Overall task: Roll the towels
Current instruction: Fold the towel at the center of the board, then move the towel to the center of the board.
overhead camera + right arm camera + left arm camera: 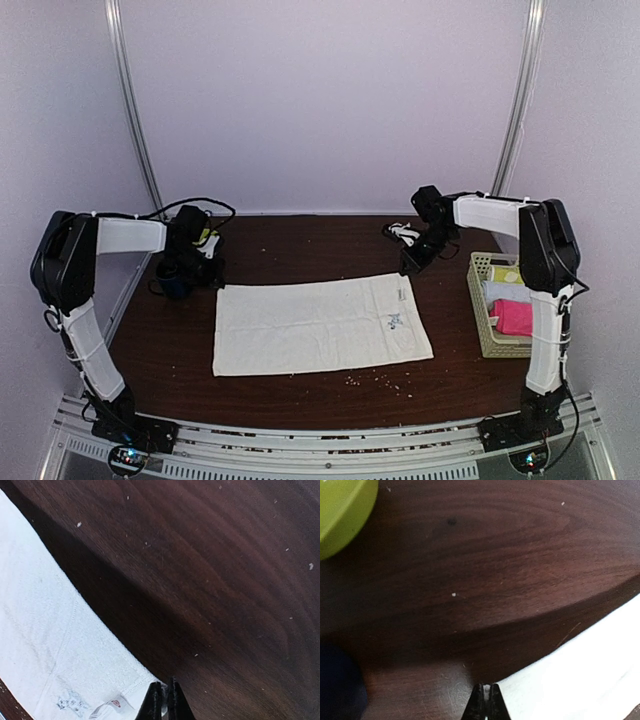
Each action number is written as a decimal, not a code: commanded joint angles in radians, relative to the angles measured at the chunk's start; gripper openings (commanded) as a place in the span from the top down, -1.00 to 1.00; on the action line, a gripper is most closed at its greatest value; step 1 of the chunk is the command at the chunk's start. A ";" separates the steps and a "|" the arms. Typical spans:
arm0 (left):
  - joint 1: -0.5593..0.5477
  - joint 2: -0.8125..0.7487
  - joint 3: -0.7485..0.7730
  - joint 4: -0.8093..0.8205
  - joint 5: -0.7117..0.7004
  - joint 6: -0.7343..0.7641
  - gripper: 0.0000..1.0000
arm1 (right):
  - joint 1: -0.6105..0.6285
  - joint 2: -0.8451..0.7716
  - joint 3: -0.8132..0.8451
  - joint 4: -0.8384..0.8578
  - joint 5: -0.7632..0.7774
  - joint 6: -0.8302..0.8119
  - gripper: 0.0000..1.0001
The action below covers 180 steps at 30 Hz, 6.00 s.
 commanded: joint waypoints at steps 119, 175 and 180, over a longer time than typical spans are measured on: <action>-0.122 -0.258 -0.245 -0.240 0.168 0.080 1.00 | 0.164 -0.757 -0.752 -0.057 -0.101 -0.633 0.96; -0.187 -0.048 -0.200 0.006 0.131 -0.061 0.71 | 0.149 -0.193 -0.433 0.128 0.224 -0.453 0.43; -0.186 -0.097 -0.129 -0.050 0.045 -0.073 0.71 | 0.141 -0.183 -0.285 0.032 0.118 -0.451 0.41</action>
